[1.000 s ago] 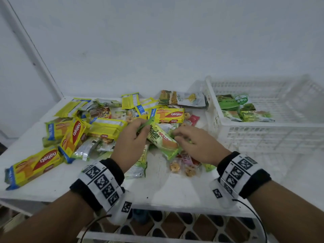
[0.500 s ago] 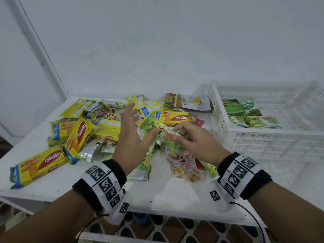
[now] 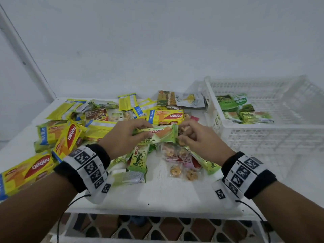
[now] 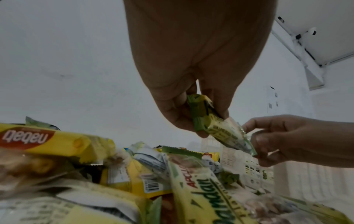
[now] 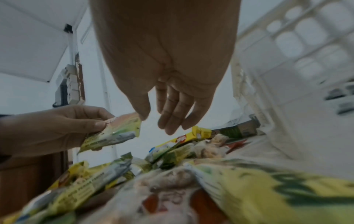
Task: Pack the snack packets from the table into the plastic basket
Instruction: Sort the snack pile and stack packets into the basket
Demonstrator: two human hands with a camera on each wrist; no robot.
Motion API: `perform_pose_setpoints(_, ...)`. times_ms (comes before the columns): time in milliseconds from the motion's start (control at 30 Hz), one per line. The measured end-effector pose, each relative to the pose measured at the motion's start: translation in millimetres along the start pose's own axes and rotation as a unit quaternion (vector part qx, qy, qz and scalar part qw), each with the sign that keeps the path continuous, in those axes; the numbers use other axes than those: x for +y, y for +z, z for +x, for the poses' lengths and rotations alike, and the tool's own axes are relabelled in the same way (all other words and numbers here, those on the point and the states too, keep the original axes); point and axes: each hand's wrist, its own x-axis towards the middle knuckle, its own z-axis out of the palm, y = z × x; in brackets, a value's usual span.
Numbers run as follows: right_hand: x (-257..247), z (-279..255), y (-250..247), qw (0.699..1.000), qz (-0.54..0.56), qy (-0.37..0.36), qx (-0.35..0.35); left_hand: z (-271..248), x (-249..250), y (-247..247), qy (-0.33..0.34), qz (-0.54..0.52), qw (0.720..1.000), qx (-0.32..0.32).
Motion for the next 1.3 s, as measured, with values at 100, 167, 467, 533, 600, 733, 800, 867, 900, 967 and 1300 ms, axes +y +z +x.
perform_pose_setpoints(100, 16.2, -6.6, -4.1, 0.988, -0.141, 0.034, -0.044, 6.0, -4.3, -1.7, -0.003, -0.005, 1.000, 0.013)
perform_pose_setpoints(167, 24.3, -12.7, -2.0, 0.972, -0.219, 0.050, -0.073, 9.5, -3.9, -2.0, -0.006, -0.011, 1.000, 0.021)
perform_pose_setpoints(467, 31.1, -18.1, 3.8, 0.944, -0.288, 0.113, -0.113, 16.3, 2.8, 5.9, 0.011, -0.001, 1.000, 0.001)
perform_pose_setpoints(533, 27.3, -14.4, 2.3, 0.957, -0.257, 0.102, -0.090, 16.6, 2.4, 5.8, 0.009, -0.003, 1.000, 0.002)
perform_pose_setpoints(600, 21.8, -10.5, 1.7, 0.970, -0.219, 0.085, -0.070, 16.7, 1.6, 5.3, 0.006, -0.007, 1.000, 0.001)
perform_pose_setpoints(733, 15.6, -6.0, 6.0, 0.974, -0.193, 0.068, -0.094, 15.3, -0.7, 2.7, 0.001, -0.013, 1.000, 0.004)
perform_pose_setpoints(800, 20.0, -4.3, 9.8, 0.969, -0.209, 0.085, -0.101, 13.9, -1.9, 1.2, -0.003, -0.015, 1.000, 0.009)
perform_pose_setpoints(867, 26.3, -2.4, 12.3, 0.968, -0.202, 0.110, -0.106, 12.5, -2.7, 0.5, -0.005, -0.016, 1.000, 0.013)
perform_pose_setpoints(900, 28.6, -1.5, 13.1, 0.967, -0.196, 0.117, -0.111, 12.0, -2.9, 0.5, -0.006, -0.016, 1.000, 0.014)
perform_pose_setpoints(967, 29.4, -0.2, 12.1, 0.970, -0.186, 0.109, -0.110, 11.0, -2.2, -0.1, -0.008, -0.019, 1.000, 0.016)
perform_pose_setpoints(1300, 8.0, 13.0, 3.6, 0.998, -0.040, 0.035, 0.041, 11.3, 2.4, -7.4, -0.004, -0.025, 0.999, 0.040)
